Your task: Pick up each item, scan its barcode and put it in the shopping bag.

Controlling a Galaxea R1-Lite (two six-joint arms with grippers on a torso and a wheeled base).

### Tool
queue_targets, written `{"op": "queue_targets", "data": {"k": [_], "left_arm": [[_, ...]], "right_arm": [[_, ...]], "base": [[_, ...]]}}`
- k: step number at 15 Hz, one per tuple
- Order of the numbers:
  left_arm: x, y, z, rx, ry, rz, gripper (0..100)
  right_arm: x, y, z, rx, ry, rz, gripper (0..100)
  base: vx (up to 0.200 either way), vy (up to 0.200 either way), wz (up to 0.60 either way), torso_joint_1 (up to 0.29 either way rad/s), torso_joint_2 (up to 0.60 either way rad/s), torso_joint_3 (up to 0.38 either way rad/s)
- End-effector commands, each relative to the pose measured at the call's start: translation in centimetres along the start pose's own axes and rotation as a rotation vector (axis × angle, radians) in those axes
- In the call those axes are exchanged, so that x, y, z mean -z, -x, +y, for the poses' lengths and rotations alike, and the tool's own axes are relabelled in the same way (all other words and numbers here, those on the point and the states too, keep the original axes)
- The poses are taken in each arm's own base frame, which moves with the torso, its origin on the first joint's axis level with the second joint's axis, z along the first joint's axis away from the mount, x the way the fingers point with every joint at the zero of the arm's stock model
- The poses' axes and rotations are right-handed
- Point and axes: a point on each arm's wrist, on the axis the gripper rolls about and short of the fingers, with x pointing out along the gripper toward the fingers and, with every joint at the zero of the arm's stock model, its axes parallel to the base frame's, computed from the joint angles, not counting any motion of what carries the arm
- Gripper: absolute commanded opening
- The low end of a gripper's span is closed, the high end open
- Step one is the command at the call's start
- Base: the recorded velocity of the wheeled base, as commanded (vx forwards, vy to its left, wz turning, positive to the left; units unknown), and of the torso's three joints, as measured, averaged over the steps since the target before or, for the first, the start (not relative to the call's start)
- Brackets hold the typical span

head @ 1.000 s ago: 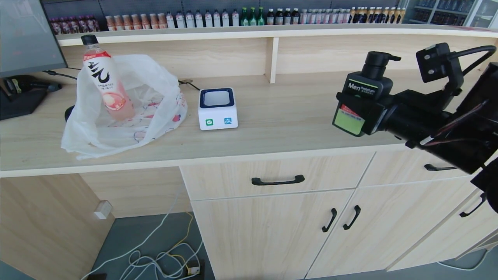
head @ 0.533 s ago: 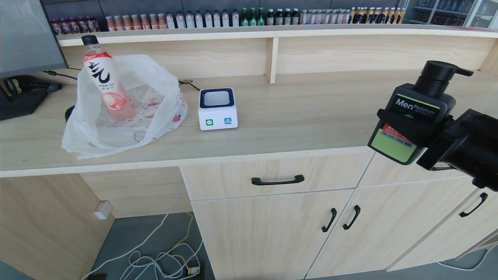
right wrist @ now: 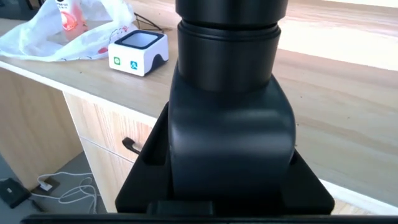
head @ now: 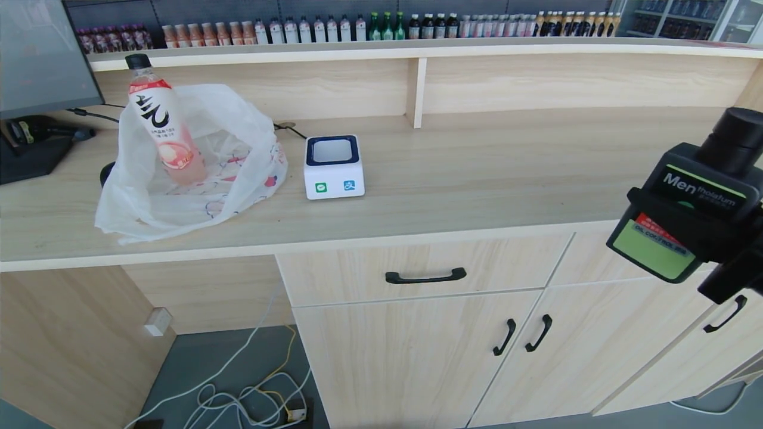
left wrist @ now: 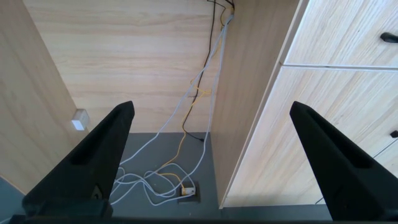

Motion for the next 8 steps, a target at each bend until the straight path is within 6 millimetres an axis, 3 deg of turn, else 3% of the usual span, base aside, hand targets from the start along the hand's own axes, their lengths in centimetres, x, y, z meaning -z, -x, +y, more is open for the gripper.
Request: {"op": "queue_targets", "data": {"k": [1,8], "left_arm": [[0.0,0.0,0.0,-0.001,0.0,-0.001,100],[0.0,0.0,0.0,-0.001,0.0,-0.001,100]], "right_arm": [[1.2,0.9,0.6,-0.025,0.029,0.039,0],[2.2,0.0,2.6,-0.161,0.297,0.055,0]], "base": [[0.0,0.0,0.0,0.0,0.0,0.0],[0.0,0.0,0.0,0.0,0.0,0.0]]}}
